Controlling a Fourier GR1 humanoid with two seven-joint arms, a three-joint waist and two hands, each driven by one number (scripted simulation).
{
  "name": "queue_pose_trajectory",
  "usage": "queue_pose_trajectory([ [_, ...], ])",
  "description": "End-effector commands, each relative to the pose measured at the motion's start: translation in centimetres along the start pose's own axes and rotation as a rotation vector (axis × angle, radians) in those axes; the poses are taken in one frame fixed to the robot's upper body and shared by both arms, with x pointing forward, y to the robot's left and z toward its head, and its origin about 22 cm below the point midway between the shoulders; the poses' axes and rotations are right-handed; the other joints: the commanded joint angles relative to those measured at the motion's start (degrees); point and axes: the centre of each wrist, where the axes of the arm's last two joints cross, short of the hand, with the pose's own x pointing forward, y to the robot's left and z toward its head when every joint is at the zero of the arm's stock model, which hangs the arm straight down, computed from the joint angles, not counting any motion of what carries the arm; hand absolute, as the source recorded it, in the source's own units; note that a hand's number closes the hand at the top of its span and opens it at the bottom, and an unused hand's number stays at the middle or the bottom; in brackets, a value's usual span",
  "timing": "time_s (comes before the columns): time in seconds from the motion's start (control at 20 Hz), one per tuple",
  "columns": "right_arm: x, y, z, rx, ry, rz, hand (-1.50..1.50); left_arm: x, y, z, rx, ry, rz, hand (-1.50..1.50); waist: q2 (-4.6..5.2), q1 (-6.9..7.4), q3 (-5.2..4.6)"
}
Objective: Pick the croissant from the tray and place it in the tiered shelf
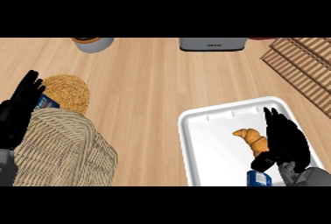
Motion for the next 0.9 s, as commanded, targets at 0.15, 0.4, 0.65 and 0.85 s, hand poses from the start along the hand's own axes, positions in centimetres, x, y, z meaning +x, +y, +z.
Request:
queue_pose_trajectory([
  [0.15, -0.2, 0.8, -0.3, 0.018, 0.089, 0.062, -1.5, -5.7, -0.7, 3.0, -0.012, 0.195, 0.022, 0.0, 0.91, 0.1, -1.31],
  [0.4, -0.2, 2.2, -1.6, 0.023, 0.07, 0.048, -1.5, -6.2, -0.5, 3.3, -0.017, 0.207, 0.026, 0.0, 1.11, 0.63, -1.26],
  [0.65, 0.2, 2.7, -2.4, 0.014, 0.059, 0.042, -1.5, -5.7, -0.7, 2.8, -0.019, 0.19, 0.015, 0.0, 1.16, 0.5, -1.23],
  [0.85, -1.7, 2.9, -2.9, 0.034, 0.052, 0.057, -1.5, -6.2, -0.2, 2.9, 0.002, 0.21, 0.02, 0.0, 1.18, -0.13, -1.25],
])
